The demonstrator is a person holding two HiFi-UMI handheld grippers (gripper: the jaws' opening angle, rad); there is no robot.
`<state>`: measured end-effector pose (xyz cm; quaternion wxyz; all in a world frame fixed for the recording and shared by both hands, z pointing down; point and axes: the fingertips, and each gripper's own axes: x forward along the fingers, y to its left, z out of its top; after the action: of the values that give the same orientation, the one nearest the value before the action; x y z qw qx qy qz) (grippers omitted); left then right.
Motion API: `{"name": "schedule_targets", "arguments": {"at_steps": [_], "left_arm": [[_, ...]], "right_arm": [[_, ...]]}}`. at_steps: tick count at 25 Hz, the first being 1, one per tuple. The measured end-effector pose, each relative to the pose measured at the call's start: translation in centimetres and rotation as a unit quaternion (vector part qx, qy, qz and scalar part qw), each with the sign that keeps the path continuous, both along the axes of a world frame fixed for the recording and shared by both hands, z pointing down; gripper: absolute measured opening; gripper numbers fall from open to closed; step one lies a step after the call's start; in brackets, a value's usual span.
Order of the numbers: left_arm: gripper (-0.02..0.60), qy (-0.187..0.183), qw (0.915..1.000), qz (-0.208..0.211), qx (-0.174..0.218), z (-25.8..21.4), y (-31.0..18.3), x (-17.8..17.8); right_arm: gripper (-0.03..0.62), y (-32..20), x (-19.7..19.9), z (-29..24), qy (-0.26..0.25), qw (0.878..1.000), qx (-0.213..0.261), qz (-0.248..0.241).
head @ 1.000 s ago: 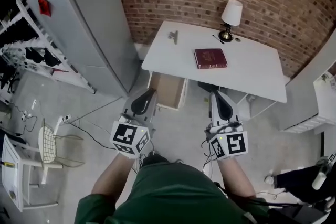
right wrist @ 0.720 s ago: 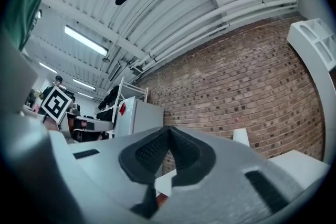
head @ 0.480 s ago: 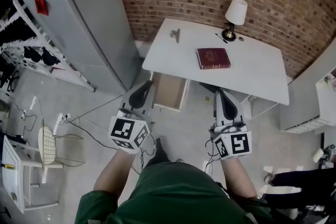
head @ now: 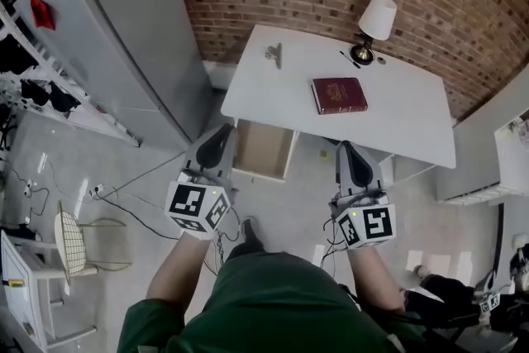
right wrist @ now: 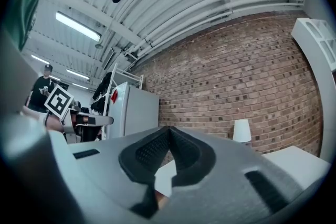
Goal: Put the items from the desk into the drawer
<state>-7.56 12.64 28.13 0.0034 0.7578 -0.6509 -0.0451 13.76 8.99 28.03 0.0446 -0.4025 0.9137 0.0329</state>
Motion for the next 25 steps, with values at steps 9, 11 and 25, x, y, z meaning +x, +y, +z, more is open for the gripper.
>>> {"name": "schedule_targets", "arguments": {"at_steps": [9, 11, 25], "left_arm": [[0.028, 0.019, 0.9995, 0.024, -0.008, 1.8, -5.7, -6.2], [0.028, 0.025, 0.9992, 0.028, -0.011, 2.4, -6.7, -7.4], [0.028, 0.066, 0.9957, 0.053, -0.037, 6.5, -13.3, -10.9]], "right_arm": [[0.003, -4.8, -5.5, 1.1, 0.021, 0.999, -0.018, 0.026], [0.003, -5.4, -6.4, 1.6, 0.025, 0.999, -0.027, 0.032], [0.003, -9.1, -8.3, 4.5, 0.064, 0.993, -0.069, 0.070]]}}
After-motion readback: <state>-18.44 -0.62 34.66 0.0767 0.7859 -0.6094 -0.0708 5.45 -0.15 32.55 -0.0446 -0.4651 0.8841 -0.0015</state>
